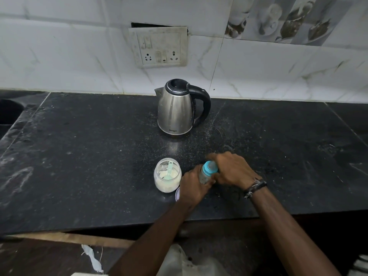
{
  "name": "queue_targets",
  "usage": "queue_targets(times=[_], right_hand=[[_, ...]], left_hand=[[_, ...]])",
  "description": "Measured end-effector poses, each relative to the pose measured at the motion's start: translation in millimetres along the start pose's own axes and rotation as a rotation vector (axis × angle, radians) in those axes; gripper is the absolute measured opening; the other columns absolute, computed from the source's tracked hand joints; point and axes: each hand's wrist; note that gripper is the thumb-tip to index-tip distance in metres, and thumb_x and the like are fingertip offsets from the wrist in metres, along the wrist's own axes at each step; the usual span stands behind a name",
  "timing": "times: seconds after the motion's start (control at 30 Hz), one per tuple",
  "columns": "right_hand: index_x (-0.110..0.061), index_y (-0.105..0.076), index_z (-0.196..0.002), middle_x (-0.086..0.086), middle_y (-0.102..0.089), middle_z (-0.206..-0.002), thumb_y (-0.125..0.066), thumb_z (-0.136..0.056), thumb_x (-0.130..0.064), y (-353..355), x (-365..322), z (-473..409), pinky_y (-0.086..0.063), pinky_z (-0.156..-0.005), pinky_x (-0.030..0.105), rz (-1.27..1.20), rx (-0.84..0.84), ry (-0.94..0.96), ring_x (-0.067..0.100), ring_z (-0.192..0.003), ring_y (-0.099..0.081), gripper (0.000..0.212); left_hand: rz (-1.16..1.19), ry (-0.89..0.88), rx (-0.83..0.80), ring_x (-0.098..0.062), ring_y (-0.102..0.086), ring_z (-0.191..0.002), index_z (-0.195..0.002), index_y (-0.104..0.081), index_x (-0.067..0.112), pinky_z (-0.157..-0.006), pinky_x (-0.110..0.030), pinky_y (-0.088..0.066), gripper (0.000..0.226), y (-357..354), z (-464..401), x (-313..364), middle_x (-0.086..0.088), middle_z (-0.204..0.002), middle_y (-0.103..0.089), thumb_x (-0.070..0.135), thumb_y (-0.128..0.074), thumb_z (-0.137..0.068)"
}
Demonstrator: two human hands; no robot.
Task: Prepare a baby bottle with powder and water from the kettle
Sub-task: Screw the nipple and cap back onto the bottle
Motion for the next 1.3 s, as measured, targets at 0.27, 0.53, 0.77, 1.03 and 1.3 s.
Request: queue_targets(times=[0.27, 0.53, 0.77, 1.03, 1.3], right_hand=[[-0.015, -0.058, -0.082, 0.007, -0.068, -0.094, -0.064, -0.067, -0.069, -10.6, 2.1, -7.2, -0.039, -0.065, 0.031, 0.097, 0.2, -0.094, 0.028, -0.085, -0.065, 0.056], [-0.024, -0.064, -0.096, 0.003, -0.068, -0.097, -0.067, -0.066, -0.056, -16.3, 12.5, -9.7, -0.044, -0.068, 0.031, -0.058, 0.133, 0.015, 0.025, -0.087, -0.062, 0.043], [-0.013, -0.055, -0.075, 0.011, -0.066, -0.084, -0.067, -0.064, -0.06, -27.2, 1.2, -5.1, -0.038, -0.06, 0.03, -0.113, 0.251, -0.151, 0.031, -0.076, -0.062, 0.049], [-0.026, -0.062, -0.107, 0.005, -0.07, -0.104, -0.066, -0.072, -0.059, -23.6, 14.5, -2.3, -0.046, -0.075, 0.034, -0.107, 0.162, -0.012, 0.03, -0.094, -0.064, 0.049], [-0.013, -0.063, -0.085, 0.007, -0.07, -0.082, -0.065, -0.067, -0.055, -42.4, 4.1, 1.4, -0.037, -0.061, 0.03, -0.213, 0.33, -0.132, 0.029, -0.074, -0.065, 0.046]], left_hand=[[-0.009, 0.019, -0.032, -0.027, -0.073, -0.096, -0.12, -0.066, 0.018, -0.081, -0.042, -0.058, 0.054, -1.0, -0.7, -1.3, -0.004, -0.105, -0.078, 0.045, -0.078, -0.075], [-0.033, 0.008, -0.019, -0.028, -0.073, -0.096, -0.122, -0.067, 0.012, -0.081, -0.039, -0.057, 0.055, -2.6, -2.6, -4.0, -0.008, -0.107, -0.077, 0.039, -0.083, -0.077], [-0.044, -0.004, 0.0, -0.032, -0.073, -0.087, -0.117, -0.067, 0.015, -0.07, -0.038, -0.054, 0.048, -2.1, -0.9, -2.4, -0.008, -0.098, -0.078, 0.04, -0.078, -0.078], [0.001, 0.002, -0.009, -0.026, -0.074, -0.088, -0.114, -0.068, 0.015, -0.073, -0.038, -0.057, 0.056, -0.8, -2.9, -3.3, -0.005, -0.099, -0.078, 0.053, -0.075, -0.074], [-0.011, -0.001, -0.009, -0.034, -0.074, -0.092, -0.114, -0.067, 0.015, -0.075, -0.045, -0.058, 0.043, -0.2, 1.8, 0.4, -0.008, -0.099, -0.078, 0.044, -0.067, -0.082]])
Point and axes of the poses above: each hand's wrist, its own z-axis away from the middle knuckle, its own y-axis out of the back of the hand, x = y × z
